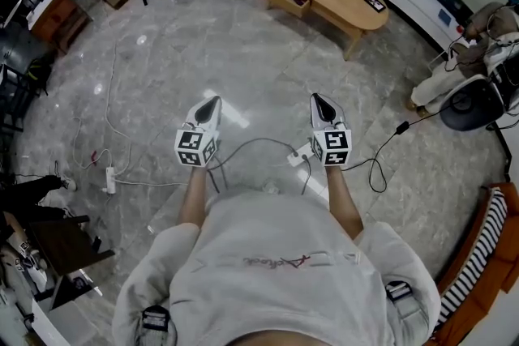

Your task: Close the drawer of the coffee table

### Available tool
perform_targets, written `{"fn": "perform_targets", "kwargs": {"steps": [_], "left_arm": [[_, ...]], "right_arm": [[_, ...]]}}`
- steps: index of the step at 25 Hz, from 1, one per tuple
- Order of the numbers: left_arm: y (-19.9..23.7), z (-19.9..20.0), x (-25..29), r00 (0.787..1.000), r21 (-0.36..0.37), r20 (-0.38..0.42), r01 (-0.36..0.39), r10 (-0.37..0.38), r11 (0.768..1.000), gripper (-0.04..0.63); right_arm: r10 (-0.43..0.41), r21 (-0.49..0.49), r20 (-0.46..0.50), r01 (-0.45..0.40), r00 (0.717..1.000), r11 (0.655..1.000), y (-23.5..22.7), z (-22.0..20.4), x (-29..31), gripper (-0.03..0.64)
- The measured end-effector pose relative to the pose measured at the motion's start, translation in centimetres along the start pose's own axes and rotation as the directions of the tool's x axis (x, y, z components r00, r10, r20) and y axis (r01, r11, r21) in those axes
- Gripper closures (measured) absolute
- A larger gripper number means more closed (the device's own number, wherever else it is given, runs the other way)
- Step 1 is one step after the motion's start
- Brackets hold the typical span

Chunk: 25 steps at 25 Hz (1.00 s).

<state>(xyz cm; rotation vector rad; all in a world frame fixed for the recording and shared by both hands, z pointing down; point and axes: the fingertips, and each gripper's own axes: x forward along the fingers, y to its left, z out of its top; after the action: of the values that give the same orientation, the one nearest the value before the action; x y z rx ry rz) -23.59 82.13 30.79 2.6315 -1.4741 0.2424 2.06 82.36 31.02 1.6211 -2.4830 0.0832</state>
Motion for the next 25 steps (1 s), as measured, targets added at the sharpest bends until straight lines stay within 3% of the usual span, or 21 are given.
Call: {"fn": "perform_targets", "kwargs": {"steps": [12, 25], "left_arm": [[-0.8, 0.1, 2.6, 1.000, 0.013, -0.009, 0.003, -0.003, 1.000, 0.595], [3.6, -1.5, 7.6, 1.000, -0.003, -0.026, -0.001, 0.001, 1.000, 0.595]], "right_arm": [[0.005, 0.011, -0.001, -0.005, 1.000, 1.000, -3.1, -0.9, 1.0, 0.614], [0.018, 0.016, -0.013, -0.018, 1.000, 1.000, -4.4, -1.9, 7.8, 0.614]]}}
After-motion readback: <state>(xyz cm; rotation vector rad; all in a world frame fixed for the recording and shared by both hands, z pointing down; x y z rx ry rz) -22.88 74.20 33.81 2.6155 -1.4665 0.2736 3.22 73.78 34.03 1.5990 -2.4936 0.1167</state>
